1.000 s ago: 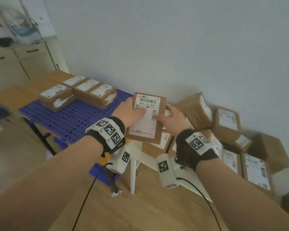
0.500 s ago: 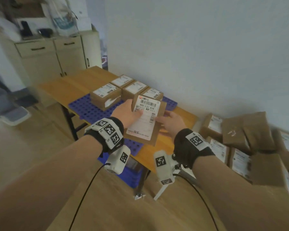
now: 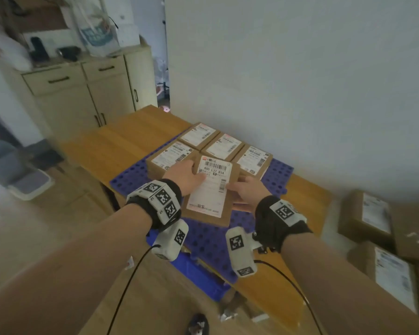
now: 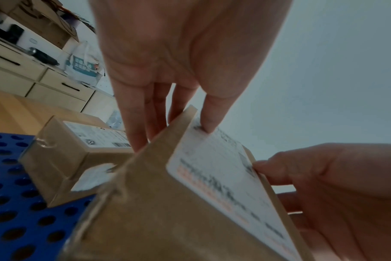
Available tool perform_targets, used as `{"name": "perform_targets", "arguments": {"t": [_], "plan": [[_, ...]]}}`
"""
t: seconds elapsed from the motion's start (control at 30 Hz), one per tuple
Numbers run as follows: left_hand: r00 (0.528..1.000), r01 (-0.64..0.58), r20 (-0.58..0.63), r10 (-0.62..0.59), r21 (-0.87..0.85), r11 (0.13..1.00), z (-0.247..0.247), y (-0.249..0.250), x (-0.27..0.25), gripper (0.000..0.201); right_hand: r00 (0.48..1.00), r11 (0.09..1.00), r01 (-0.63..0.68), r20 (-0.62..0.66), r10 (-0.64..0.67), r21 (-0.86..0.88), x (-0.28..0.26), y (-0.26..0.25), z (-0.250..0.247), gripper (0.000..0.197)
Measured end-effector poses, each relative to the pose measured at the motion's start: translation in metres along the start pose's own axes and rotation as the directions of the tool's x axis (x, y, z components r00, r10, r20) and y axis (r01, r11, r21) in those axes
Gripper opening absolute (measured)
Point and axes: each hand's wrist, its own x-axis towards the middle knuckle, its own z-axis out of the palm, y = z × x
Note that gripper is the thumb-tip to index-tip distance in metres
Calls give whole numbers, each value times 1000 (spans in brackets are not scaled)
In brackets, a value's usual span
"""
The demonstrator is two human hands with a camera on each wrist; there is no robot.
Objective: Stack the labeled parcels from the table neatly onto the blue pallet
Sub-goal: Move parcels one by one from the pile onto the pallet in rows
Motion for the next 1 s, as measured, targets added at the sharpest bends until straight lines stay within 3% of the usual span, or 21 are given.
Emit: {"name": "perform_targets", "arguments": {"t": [0.17,0.43,0.6,0.87,1.0], "plan": [[998,-26,51,25,25,999,-15,-12,62,50,999,999,-43,-20,43,-18,47,-26,10,32],[981,-88,179,72,82,993,-21,-29,120,44,986,989,-143,-82,144,27,90,-32,26,28],[943,-141,306,130,14,990,-28,-41,149,38,961,979,-189,-190,201,81,101,-35,45,15],[862,-250,461,212,21,968,-36,-64,174,45,892,940,-283,-308,331,189,105,-32,82,20],[835,-273,497,235,2,962,-37,-69,180,44,875,939,-283,-348,336,196,100,-35,93,25]]}}
